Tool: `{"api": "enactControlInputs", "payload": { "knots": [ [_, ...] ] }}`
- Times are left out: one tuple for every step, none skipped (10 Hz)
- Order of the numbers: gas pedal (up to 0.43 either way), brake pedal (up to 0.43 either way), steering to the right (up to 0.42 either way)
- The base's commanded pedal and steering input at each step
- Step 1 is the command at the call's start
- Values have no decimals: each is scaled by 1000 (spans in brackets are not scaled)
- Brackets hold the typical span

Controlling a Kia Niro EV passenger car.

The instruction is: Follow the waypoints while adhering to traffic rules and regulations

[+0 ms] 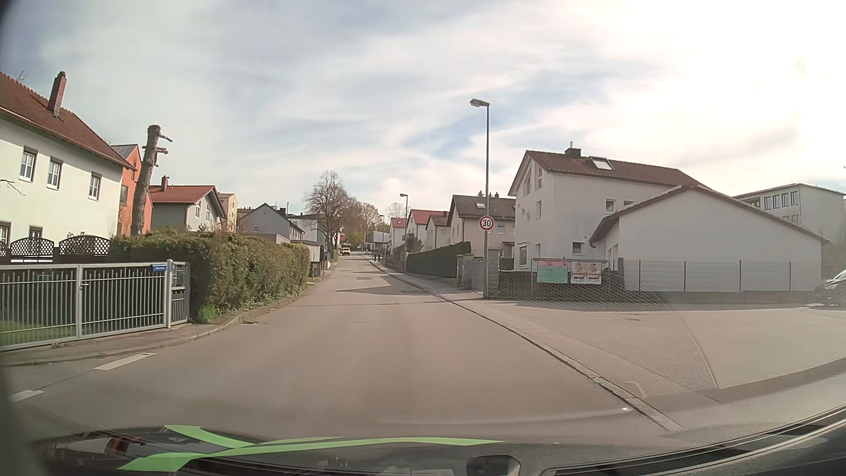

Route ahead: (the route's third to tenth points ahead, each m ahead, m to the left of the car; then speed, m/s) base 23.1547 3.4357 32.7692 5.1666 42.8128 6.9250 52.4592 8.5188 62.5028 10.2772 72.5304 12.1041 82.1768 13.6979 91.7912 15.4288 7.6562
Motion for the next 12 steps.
{"api": "enactControlInputs", "payload": {
  "knots": [
    [98,0,-44],
    [110,0,-44],
    [110,0,-44],
    [87,0,-44],
    [59,0,-45],
    [59,0,-45],
    [59,0,-47],
    [67,0,-48],
    [67,0,-48],
    [79,0,-47],
    [79,0,-42],
    [79,0,-38]
  ]
}}
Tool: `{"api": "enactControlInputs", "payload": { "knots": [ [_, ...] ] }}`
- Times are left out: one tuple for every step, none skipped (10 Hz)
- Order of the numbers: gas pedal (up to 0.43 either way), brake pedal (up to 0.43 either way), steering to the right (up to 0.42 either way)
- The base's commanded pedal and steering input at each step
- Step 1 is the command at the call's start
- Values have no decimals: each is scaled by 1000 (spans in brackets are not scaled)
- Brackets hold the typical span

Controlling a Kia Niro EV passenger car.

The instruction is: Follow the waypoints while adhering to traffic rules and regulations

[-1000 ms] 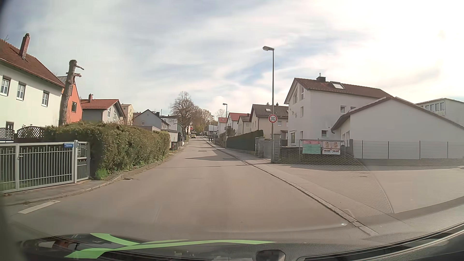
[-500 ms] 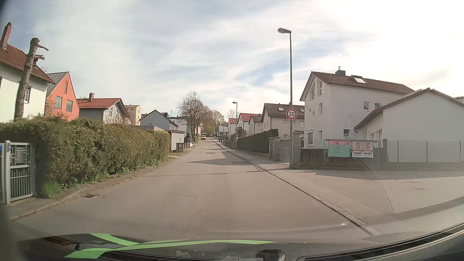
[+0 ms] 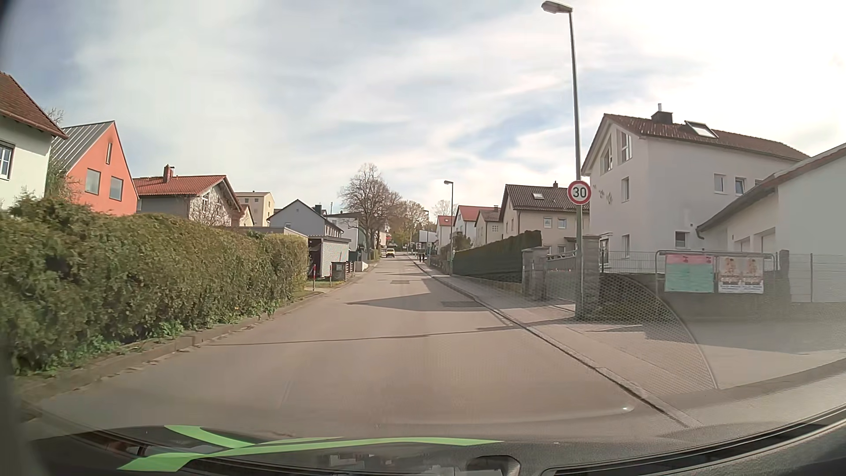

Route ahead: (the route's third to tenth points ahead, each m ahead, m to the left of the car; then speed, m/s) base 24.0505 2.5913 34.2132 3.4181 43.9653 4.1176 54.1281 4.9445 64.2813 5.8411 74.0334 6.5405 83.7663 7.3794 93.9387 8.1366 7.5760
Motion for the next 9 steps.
{"api": "enactControlInputs", "payload": {
  "knots": [
    [79,0,-37],
    [79,0,-36],
    [79,0,-36],
    [79,0,-31],
    [79,0,-21],
    [79,0,-18],
    [79,0,-16],
    [79,0,-16],
    [79,0,-15]
  ]
}}
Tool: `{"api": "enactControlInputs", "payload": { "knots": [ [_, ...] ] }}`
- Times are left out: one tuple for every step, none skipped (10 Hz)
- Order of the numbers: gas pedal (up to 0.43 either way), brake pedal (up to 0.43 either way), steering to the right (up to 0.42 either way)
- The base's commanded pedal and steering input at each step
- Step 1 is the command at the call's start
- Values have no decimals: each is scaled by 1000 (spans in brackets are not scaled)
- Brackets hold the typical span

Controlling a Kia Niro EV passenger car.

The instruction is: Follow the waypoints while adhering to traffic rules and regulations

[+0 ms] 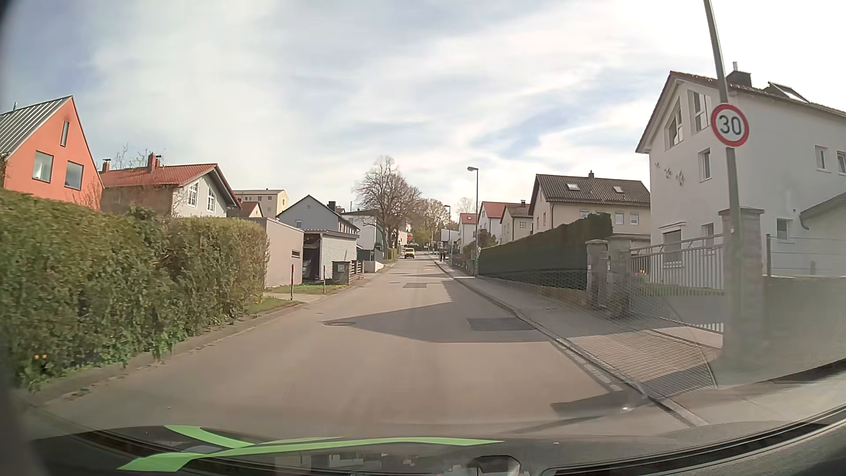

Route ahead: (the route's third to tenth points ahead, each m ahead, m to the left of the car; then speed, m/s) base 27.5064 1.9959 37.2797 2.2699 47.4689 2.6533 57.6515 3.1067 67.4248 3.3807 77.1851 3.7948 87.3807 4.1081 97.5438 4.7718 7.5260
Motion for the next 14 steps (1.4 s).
{"api": "enactControlInputs", "payload": {
  "knots": [
    [79,0,-13],
    [87,0,-10],
    [87,0,-6],
    [87,0,-4],
    [87,0,-4],
    [87,0,-3],
    [98,0,-4],
    [110,0,-3],
    [110,0,-3],
    [110,0,-4],
    [110,0,-6],
    [118,0,-10],
    [130,0,-13],
    [130,0,-14]
  ]
}}
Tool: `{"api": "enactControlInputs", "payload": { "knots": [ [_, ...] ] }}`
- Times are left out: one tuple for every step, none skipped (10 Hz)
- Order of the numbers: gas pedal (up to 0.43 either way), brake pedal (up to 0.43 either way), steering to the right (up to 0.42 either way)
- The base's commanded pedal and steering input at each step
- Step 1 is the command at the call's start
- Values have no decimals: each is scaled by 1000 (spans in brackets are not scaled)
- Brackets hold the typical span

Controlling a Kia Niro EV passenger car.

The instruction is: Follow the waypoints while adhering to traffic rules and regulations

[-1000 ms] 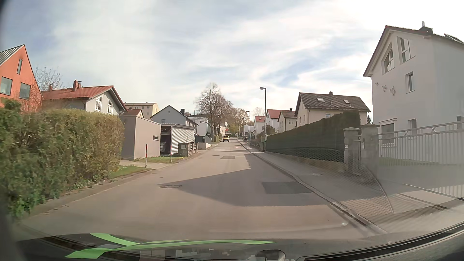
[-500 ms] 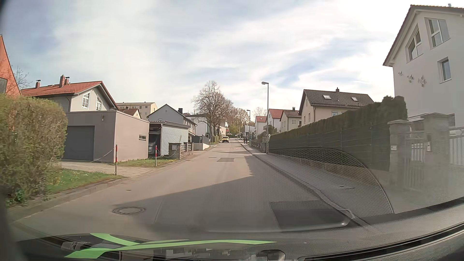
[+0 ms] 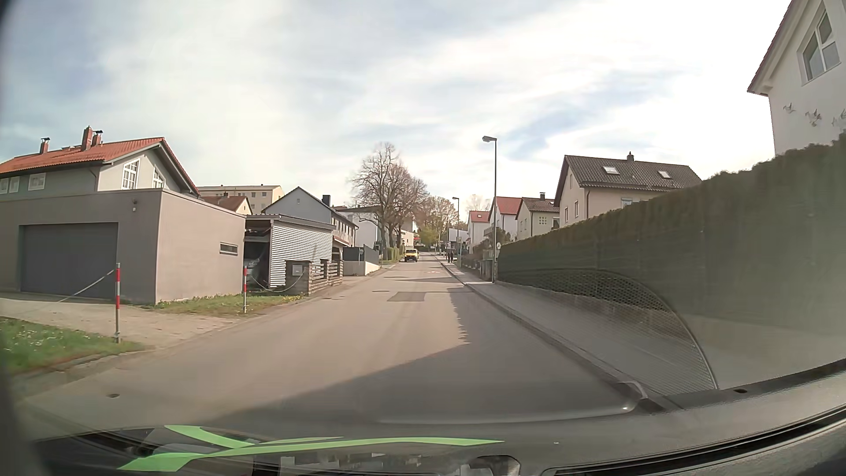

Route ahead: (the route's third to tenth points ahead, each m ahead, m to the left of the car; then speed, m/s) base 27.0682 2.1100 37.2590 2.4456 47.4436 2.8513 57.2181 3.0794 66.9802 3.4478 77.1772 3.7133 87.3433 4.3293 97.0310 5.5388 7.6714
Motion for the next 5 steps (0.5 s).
{"api": "enactControlInputs", "payload": {
  "knots": [
    [138,0,-14],
    [138,0,-14],
    [138,0,-14],
    [138,0,-15],
    [138,0,-17]
  ]
}}
